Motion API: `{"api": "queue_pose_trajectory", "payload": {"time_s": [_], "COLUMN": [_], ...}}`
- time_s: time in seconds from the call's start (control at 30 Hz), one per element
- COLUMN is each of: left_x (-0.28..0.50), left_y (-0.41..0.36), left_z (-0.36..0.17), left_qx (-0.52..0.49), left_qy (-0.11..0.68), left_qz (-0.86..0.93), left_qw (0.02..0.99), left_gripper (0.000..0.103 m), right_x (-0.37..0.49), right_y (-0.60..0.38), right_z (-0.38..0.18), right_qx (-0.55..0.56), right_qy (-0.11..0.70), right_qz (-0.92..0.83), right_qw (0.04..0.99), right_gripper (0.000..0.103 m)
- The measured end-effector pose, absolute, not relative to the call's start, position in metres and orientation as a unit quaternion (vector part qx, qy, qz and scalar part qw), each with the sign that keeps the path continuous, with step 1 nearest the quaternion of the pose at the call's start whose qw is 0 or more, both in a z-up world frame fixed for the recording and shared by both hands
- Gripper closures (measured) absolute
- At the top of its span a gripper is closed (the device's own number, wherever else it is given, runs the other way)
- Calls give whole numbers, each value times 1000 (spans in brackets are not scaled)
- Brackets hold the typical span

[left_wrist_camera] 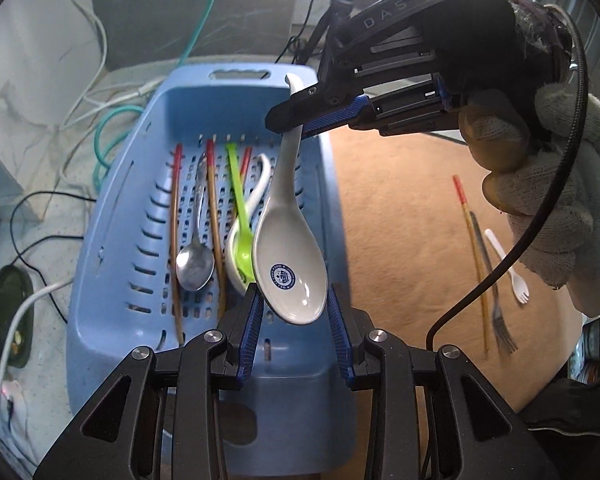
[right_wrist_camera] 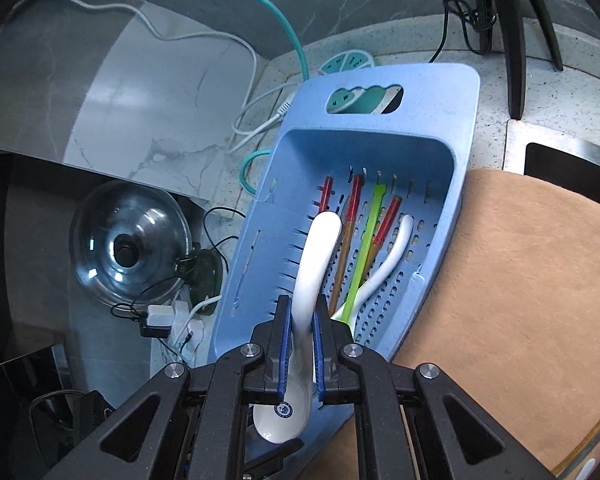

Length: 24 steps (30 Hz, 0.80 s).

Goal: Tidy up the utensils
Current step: 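Carry the ceramic spoon to the basket and release it with the right tool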

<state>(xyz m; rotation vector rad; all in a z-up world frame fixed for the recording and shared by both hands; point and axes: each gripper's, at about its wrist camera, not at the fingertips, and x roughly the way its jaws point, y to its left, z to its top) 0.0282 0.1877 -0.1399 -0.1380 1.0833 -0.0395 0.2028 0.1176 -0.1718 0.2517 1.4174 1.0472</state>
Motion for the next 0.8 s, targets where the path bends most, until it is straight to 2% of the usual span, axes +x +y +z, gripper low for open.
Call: {"api": "queue_pose_trajectory", "payload": {"time_s": [0.8], "left_x": [33], "left_y": [194], "left_z": [-156], "left_qx": [-72], "left_qy": [544], "left_qz": [-19], "left_qw": [835], "left_gripper": [72], "right_x": [202], "right_y": [135], "right_z": [-190], "right_qx": [77], "right_qy": [638], "right_qz": [439], "right_qw": [628], "right_gripper": [91]}}
